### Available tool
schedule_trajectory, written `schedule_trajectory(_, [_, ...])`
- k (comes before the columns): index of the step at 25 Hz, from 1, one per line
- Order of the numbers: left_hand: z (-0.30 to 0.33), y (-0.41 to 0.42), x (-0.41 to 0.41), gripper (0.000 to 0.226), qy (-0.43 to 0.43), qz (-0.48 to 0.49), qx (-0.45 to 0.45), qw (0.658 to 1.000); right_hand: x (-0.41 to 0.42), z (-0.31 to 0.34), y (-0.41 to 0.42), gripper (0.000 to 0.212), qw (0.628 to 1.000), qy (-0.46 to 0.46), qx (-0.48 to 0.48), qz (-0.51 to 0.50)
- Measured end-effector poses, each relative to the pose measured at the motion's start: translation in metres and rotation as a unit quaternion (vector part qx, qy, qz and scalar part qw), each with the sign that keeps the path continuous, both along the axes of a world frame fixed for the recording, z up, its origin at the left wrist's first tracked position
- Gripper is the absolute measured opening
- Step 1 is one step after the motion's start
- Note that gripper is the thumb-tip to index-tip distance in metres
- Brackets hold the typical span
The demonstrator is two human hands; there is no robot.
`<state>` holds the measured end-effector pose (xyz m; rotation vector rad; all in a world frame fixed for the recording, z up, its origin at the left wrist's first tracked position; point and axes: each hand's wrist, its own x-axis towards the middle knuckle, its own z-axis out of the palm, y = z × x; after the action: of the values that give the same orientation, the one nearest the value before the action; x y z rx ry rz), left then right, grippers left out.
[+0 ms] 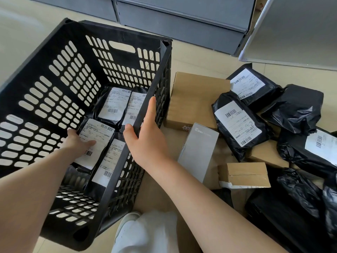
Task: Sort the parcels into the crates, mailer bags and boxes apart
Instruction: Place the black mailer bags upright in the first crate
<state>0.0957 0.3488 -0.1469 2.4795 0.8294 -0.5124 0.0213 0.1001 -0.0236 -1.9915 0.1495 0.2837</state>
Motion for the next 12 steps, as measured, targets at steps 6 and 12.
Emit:
schedule_trajectory(6, [-0.013, -0.005, 0.007, 0.070, -0.015, 0.017, 0.011, 1.000, 0.000, 0.001, -0.001, 0.088, 1.000, -0.003, 0.002, -0.002])
schedule_trajectory(12, [-0.009, -0.004, 0.013, 0.074, 0.010, -0.049, 0.059, 0.997, -0.002, 0.000, -0.001, 0.087, 1.000, -0.008, 0.010, 0.001])
